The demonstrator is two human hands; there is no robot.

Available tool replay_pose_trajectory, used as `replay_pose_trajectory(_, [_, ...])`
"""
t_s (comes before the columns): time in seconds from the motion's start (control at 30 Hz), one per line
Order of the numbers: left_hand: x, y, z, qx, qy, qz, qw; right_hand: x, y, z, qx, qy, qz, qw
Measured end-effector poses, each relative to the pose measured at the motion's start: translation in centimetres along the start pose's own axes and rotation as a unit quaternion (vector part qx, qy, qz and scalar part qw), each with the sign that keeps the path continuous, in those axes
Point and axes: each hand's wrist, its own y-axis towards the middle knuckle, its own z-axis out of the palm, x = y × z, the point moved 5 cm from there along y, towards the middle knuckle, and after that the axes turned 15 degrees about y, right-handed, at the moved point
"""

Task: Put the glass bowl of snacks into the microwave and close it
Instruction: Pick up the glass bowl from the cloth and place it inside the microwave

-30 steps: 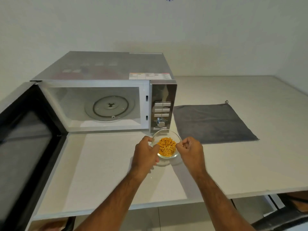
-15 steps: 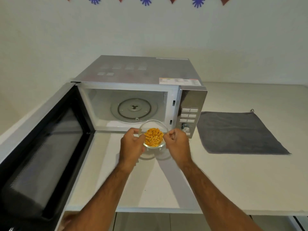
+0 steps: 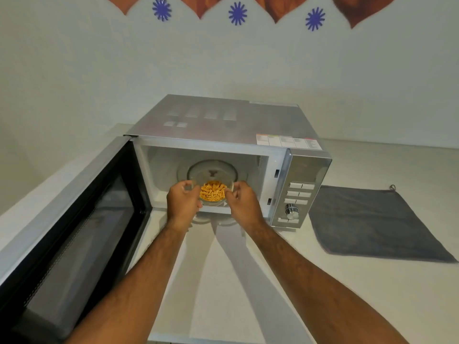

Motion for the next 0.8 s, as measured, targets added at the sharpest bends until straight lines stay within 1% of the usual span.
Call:
replay_pose_trajectory(0.13, [-0.3,2.4,-0.1,-0.005,0.0,-0.006,1.0,0.4,2.1,1.3,0.031,0.004,0.012,0.999])
replay_pose_trajectory(0.27, [-1.1,4.3,0.4,-0.018,0.02,-0.014,1.0,0.5,4.4,2.1,0.057,0.033,0.06,0.996])
replay_pose_trajectory(0.37, [-1.1,5.5,1.1,-0.014,0.022,-0.026,0.999,-0.1,5.9,2.2,0.065,0.026,0.08,0.994])
replay_pose_trajectory(0.57, [-0.9,7.9,2.5,0.018,-0.007,-0.055,0.998,-1.3,8.0,2.5,0.062,0.012,0.105,0.992])
replay_pose_trajectory(0.63, [-1.0,8.6,2.9,0.025,-0.008,-0.053,0.998,-1.4,8.7,2.5,0.059,-0.011,0.103,0.993])
replay_pose_trajectory(0.7, [-1.1,9.2,3.1,0.028,0.001,-0.047,0.998,-1.4,9.5,2.6,0.058,-0.034,0.092,0.993])
replay_pose_trajectory(0.8, [-1.1,9.9,3.4,0.039,0.032,-0.037,0.998,-1.4,10.1,2.7,0.057,-0.036,0.089,0.994])
